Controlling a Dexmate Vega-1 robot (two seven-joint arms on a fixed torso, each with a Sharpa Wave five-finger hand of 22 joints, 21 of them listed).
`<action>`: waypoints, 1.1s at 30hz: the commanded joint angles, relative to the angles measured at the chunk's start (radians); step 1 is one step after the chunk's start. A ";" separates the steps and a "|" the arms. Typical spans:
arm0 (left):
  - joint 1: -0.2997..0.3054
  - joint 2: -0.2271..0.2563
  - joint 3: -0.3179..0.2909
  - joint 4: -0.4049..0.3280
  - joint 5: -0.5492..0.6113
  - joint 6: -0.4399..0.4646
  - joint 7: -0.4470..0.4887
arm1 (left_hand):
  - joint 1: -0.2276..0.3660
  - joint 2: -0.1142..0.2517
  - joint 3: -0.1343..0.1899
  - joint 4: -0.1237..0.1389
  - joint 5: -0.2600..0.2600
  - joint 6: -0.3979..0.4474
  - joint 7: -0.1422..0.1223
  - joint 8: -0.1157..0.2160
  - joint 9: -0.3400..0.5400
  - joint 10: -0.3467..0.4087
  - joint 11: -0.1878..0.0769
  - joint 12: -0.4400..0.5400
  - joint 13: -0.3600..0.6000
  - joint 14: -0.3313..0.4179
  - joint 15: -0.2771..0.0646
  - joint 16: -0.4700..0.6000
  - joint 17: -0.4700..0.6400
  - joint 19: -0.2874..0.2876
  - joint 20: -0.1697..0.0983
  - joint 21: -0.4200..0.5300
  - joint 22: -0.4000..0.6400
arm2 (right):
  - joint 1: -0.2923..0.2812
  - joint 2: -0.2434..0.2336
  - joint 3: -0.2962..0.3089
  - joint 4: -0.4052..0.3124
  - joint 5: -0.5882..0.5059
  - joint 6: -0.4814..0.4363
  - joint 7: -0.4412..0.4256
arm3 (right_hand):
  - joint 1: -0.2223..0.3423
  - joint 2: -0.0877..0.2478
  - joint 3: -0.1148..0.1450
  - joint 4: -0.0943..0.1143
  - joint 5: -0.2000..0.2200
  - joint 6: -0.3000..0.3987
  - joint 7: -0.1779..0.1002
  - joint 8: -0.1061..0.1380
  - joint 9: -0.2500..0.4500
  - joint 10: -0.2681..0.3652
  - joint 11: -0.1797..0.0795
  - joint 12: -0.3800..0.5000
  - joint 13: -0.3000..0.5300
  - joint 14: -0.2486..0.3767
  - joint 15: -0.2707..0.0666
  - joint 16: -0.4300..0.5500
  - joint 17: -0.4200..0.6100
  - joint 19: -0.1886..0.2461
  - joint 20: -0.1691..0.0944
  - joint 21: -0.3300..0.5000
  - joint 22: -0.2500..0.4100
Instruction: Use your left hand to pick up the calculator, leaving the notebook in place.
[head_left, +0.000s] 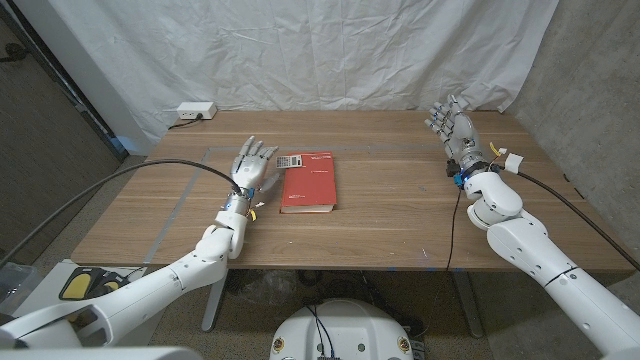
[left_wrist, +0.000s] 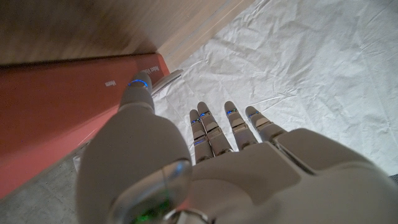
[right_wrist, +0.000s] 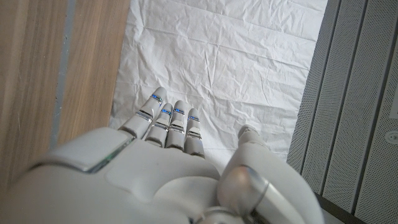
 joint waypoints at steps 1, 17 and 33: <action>-0.031 -0.017 0.026 0.031 -0.003 0.004 -0.012 | 0.015 -0.001 0.000 0.004 0.006 0.019 -0.001 0.007 0.003 0.013 0.001 0.007 0.001 0.015 -0.109 0.007 0.002 0.012 -0.063 0.006 0.005 | -0.014 -0.004 0.008 -0.004 0.003 0.004 -0.003 | -0.001 0.001 0.001 -0.007 -0.001 0.008 -0.002 0.002 0.004 0.007 0.004 -0.002 0.005 0.007 0.003 0.002 0.006 0.008 -0.002 -0.002 0.001; -0.053 -0.031 0.040 0.070 -0.020 -0.016 0.019 | 0.025 0.005 0.002 0.005 0.008 0.042 -0.015 0.012 0.002 0.034 0.000 0.006 0.001 0.033 -0.110 0.008 0.002 0.018 -0.066 0.006 0.005 | -0.026 -0.007 0.013 -0.012 0.002 0.003 -0.010 | -0.002 0.001 0.000 -0.008 -0.001 0.008 -0.003 0.001 0.004 0.008 0.002 -0.003 0.005 0.009 0.003 0.001 0.006 0.010 -0.002 -0.006 0.001; -0.067 -0.038 0.048 0.095 -0.032 -0.032 0.051 | 0.045 0.015 0.007 0.004 0.008 0.094 -0.028 0.026 0.001 0.078 0.000 0.008 0.001 0.055 -0.118 0.007 0.001 0.029 -0.074 0.007 0.005 | -0.023 -0.004 0.007 -0.016 -0.003 0.000 -0.015 | -0.002 0.002 -0.001 -0.009 -0.001 0.008 -0.002 0.001 0.004 0.008 0.003 -0.004 0.005 0.011 0.004 0.001 0.006 0.013 -0.002 -0.010 0.001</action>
